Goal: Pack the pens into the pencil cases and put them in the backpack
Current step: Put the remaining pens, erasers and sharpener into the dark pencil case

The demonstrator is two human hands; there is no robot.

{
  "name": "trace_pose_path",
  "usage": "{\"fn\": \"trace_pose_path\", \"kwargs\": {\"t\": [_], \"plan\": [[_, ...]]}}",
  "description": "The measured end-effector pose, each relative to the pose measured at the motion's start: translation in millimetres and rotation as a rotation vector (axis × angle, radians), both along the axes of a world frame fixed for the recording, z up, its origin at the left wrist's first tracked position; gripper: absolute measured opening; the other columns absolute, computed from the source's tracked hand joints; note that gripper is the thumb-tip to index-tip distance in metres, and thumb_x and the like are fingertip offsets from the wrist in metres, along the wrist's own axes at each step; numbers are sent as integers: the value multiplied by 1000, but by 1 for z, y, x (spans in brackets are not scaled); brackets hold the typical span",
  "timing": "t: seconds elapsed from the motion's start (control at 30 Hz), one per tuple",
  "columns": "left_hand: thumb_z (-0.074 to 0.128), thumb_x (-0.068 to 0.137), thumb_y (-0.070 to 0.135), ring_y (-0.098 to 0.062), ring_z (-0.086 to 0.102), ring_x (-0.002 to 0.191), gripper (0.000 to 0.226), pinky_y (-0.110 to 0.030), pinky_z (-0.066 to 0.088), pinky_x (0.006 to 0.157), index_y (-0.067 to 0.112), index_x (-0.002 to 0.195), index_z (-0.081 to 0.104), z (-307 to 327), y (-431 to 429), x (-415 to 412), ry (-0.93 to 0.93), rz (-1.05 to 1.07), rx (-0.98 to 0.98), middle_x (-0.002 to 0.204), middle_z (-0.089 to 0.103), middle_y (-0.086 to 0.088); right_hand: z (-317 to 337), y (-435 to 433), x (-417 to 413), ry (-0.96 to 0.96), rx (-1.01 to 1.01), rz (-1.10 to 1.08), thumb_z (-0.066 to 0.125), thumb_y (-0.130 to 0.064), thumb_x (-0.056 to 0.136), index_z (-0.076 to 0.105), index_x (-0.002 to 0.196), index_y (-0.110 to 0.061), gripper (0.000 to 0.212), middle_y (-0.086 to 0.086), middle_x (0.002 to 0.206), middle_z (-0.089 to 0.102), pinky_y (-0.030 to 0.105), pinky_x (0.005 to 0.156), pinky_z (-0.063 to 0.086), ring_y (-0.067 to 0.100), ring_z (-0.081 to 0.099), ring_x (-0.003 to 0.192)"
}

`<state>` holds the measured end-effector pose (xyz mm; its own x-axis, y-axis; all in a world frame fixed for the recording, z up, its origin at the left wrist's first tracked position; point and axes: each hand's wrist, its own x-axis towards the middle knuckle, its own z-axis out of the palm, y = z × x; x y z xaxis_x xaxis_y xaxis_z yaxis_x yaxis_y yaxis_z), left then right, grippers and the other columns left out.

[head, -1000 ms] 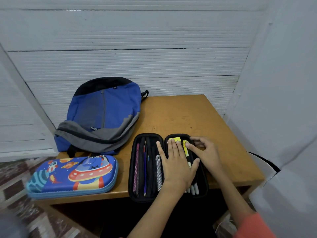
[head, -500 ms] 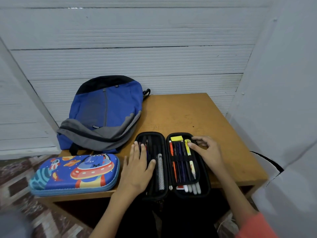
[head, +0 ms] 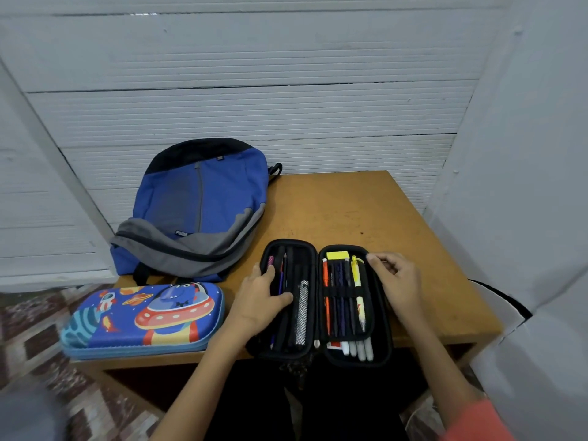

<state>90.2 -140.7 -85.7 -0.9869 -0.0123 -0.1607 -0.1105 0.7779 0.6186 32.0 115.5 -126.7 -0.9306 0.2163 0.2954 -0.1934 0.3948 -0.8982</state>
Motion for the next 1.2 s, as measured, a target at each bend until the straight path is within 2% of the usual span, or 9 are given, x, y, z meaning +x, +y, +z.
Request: {"fn": "trace_pose_path", "kwargs": {"t": [0.1,0.23,0.33,0.43,0.67,0.8,0.9,1.07,1.2], "plan": [[68,80,36,-25,39,134,82,-41,40,108,16,151,33,6,4,-18,-50,-14,75,151,33,-4,2,3,1,28,-96,-116,66,-21,90,72,98,-13,12,2,97,64,7,66,46,3,59,81],[70,78,22,-25,55,116,77,-37,48,98,18,148,40,20,18,-45,-109,-73,140,132,52,-8,6,6,3,-5,-291,-132,63,-18,92,71,102,-15,13,-2,102,68,24,82,51,9,63,93],[67,79,9,-21,65,93,68,-29,54,79,19,143,48,30,24,-59,-128,-119,219,109,64,-8,8,4,5,-33,-335,-102,62,-16,93,72,101,-16,13,-5,98,71,23,80,51,6,63,91],[66,81,5,-13,62,91,59,-20,50,71,18,137,55,35,23,-66,-125,-182,249,114,60,-1,9,6,4,-39,-337,-97,62,-15,93,72,100,-17,13,-6,98,71,20,79,48,4,63,92],[62,89,7,-23,55,116,53,-35,49,95,15,139,47,37,-14,-81,-207,-65,151,130,57,-6,8,6,5,-50,-310,-105,59,-16,94,72,101,-17,14,-8,99,70,21,81,48,5,62,94],[58,93,2,-22,63,101,40,-27,55,73,12,131,56,41,-25,-83,-336,-96,-47,119,62,-9,7,5,4,-46,-303,-131,59,-15,94,72,102,-14,15,-5,98,70,24,80,48,8,62,93],[60,90,-3,-20,64,94,31,-21,52,64,12,118,66,40,-22,-88,-261,-112,-99,111,65,-8,7,4,4,-20,-304,-178,59,-14,94,72,98,-13,14,-5,93,70,24,78,48,6,61,87],[59,88,-4,-19,64,99,32,-31,53,88,16,109,72,34,-14,-106,-72,-120,-246,105,70,-5,7,5,4,8,-337,-209,58,-14,94,72,91,-13,15,2,82,68,27,70,48,14,60,76],[49,88,-7,-23,63,103,40,-37,53,90,18,107,74,32,-4,-114,57,-86,-262,108,70,-8,8,6,4,-12,-364,-148,56,-14,95,71,88,-13,17,8,67,60,28,59,44,18,54,63]]}}
